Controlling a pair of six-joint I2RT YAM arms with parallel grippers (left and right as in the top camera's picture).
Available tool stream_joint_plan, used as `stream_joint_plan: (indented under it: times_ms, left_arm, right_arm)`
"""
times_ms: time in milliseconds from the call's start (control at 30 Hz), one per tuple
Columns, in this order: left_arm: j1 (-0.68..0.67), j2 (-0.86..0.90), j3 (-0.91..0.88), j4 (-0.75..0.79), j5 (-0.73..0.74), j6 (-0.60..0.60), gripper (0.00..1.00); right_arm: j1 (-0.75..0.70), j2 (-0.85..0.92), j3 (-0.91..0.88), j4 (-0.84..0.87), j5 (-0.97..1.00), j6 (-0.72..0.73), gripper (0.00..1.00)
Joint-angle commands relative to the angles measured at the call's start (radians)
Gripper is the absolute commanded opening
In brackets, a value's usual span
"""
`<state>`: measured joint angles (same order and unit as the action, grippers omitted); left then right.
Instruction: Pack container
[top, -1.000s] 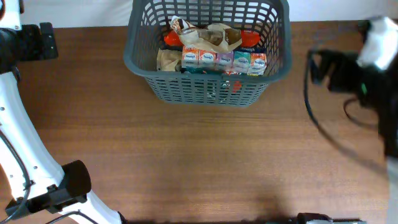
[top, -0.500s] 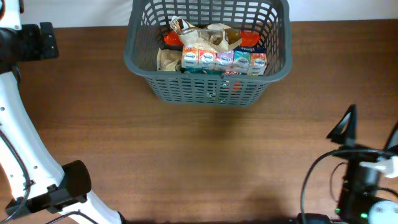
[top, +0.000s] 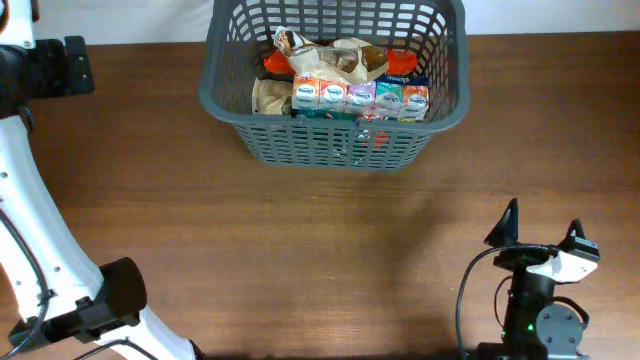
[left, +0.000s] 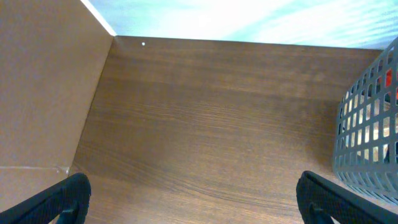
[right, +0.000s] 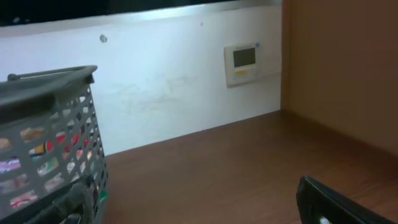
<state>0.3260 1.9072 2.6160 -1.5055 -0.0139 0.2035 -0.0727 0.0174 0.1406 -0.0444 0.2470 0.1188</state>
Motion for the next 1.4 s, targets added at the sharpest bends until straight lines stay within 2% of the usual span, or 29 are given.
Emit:
stream_joint_plan:
  times_ms: [0, 167, 267, 800, 933, 1067, 1267, 1367]
  left_arm:
    - [0.004, -0.006, 0.0, 0.001, 0.008, -0.012, 0.99]
    - [0.004, -0.006, 0.0, 0.001, 0.008, -0.012, 0.99]
    - [0.004, -0.006, 0.0, 0.001, 0.008, -0.012, 0.99]
    - [0.004, -0.006, 0.0, 0.001, 0.008, -0.012, 0.99]
    - [-0.016, -0.074, -0.03, 0.001, 0.008, -0.012, 0.99]
    - [-0.091, -0.241, -0.208, 0.002, 0.008, -0.012, 0.99]
    - [-0.236, -0.567, -0.634, 0.002, -0.014, 0.006, 0.99]
    - [-0.24, -0.726, -0.808, 0.081, -0.007, 0.01, 0.99]
  right_arm:
    - [0.014, -0.014, -0.019, 0.004, 0.02, -0.01, 0.99]
    - [0.014, -0.014, -0.093, 0.0, 0.02, -0.01, 0.99]
    - [0.014, -0.014, -0.107, -0.087, 0.019, -0.01, 0.99]
    - [0.013, -0.014, -0.107, -0.075, 0.02, -0.01, 0.99]
    - [0.013, -0.014, -0.107, -0.075, 0.02, -0.01, 0.99]
    - [0.013, -0.014, -0.107, -0.075, 0.02, -0.01, 0.99]
    - [0.013, -0.014, -0.107, -0.075, 0.02, -0.01, 0.99]
    - [0.013, -0.014, -0.107, -0.075, 0.02, -0.01, 0.99]
